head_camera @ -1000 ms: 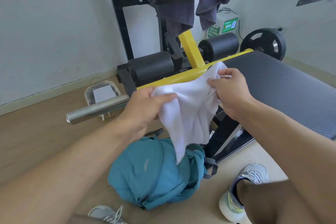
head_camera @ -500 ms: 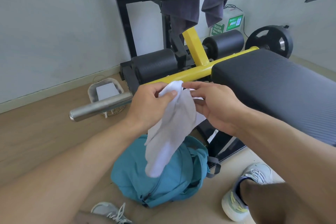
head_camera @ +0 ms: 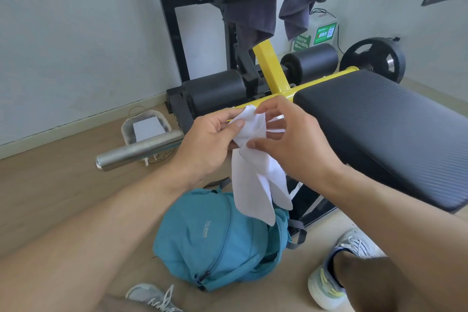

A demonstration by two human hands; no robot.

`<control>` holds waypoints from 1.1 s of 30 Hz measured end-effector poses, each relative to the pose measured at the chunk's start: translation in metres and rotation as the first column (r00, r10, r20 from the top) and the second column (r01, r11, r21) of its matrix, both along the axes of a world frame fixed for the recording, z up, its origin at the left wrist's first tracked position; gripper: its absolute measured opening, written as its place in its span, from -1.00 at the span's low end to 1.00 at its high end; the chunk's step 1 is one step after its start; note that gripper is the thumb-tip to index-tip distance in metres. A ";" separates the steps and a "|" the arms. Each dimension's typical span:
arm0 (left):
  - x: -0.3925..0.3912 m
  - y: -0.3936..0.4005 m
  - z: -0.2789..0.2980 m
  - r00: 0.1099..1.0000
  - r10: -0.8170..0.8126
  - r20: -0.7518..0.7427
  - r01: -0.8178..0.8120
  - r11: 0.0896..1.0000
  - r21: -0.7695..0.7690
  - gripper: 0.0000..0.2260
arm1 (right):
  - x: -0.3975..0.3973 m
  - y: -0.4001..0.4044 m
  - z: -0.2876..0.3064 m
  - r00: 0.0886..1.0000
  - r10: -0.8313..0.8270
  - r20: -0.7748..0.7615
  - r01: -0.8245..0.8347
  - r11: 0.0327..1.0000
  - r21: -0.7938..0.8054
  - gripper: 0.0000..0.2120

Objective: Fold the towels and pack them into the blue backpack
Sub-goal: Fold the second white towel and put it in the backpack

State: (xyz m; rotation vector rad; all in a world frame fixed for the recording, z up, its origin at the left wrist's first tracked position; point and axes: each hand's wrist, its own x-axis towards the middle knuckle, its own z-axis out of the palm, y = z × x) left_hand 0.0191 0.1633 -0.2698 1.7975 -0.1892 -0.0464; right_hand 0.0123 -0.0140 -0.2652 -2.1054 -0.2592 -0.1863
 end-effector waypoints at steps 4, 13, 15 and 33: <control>0.001 0.001 -0.001 1.000 0.002 0.018 -0.003 0.999 0.033 -0.79 | 0.005 -0.004 0.001 0.996 -0.002 0.090 0.026 0.963 -0.267 -0.75; 0.003 0.003 0.001 0.986 0.147 0.078 -0.151 0.987 0.045 -0.87 | 0.004 -0.001 0.003 0.989 0.141 0.035 -0.128 0.960 -0.248 -0.80; 0.003 0.003 0.000 0.991 0.129 0.045 -0.131 0.991 0.042 -0.87 | 0.003 0.000 0.005 0.992 0.125 0.036 -0.117 0.978 -0.172 -0.81; -0.002 -0.002 0.008 0.988 -0.106 -0.115 0.087 0.984 -0.156 -0.69 | 0.011 -0.011 0.007 0.998 -0.002 0.066 0.008 0.995 -0.103 -0.92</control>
